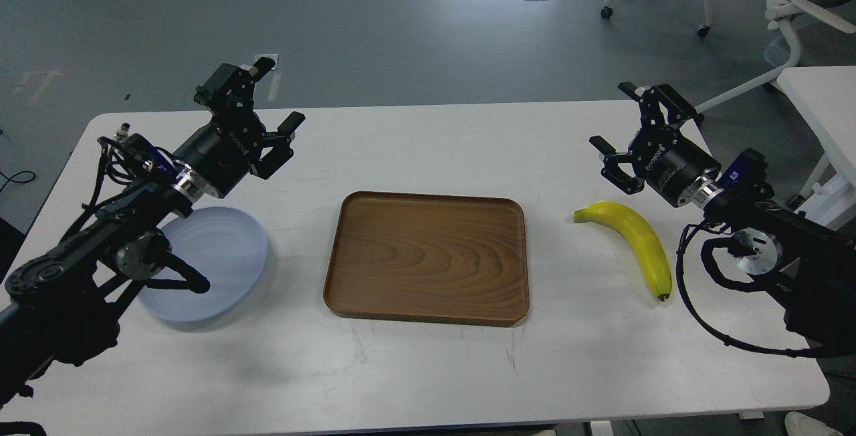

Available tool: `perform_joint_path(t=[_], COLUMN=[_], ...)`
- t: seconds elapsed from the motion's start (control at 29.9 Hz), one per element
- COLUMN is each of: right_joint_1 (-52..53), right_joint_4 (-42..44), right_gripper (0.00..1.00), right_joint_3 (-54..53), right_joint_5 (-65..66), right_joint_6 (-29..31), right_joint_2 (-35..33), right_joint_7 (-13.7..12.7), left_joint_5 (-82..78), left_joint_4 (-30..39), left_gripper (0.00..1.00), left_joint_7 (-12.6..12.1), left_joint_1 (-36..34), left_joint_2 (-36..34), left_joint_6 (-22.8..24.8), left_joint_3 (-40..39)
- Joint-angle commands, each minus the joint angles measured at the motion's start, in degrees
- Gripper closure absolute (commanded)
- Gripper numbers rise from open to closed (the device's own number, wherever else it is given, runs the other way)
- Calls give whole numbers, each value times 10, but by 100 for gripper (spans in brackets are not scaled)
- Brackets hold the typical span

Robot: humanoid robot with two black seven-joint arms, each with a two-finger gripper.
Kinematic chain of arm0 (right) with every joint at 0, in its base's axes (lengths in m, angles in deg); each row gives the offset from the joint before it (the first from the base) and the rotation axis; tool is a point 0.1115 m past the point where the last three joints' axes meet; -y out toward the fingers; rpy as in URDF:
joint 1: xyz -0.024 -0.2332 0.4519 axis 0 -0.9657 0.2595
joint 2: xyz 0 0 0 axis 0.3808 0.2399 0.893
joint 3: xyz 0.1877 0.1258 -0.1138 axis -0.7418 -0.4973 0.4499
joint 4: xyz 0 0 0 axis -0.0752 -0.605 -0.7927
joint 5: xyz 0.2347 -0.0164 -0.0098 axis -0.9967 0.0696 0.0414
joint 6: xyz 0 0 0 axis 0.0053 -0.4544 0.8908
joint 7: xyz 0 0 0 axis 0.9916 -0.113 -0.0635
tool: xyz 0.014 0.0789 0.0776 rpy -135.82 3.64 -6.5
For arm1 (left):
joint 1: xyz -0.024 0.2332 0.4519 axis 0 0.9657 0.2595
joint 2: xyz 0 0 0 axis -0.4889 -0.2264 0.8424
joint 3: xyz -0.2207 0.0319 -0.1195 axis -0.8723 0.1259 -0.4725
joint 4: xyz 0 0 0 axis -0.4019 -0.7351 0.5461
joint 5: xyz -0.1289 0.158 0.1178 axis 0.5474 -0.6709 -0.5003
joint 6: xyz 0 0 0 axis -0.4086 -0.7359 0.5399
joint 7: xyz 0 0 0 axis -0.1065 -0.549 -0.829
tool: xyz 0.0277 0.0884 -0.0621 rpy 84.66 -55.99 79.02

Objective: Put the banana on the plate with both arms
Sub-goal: 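Move the left gripper out and down to the light blue plate's rim, then grip the plate rim with the left gripper and lift it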

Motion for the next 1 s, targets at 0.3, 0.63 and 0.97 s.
perform_joint_path(t=[0.3, 0.63, 0.97], right_joint_1=[-1, -1, -2], right_joint_4=[0, -3, -3], right_gripper=[0, 0, 0], right_joint_3=[4, 5, 4], right_joint_5=[2, 2, 2], right_joint_6=[0, 0, 0], right_joint_2=[5, 5, 7], right_joint_7=[0, 0, 0], left_joint_5=[-490, -641, -615], left_joint_4=[143, 76, 0], left_gripper=[0, 0, 1], left_joint_7=[40, 40, 40], left_joint_1=[-81, -70, -51], left_joint_2=[-214, -279, -279], left_joint_6=[15, -3, -4], left_joint_3=[122, 200, 241])
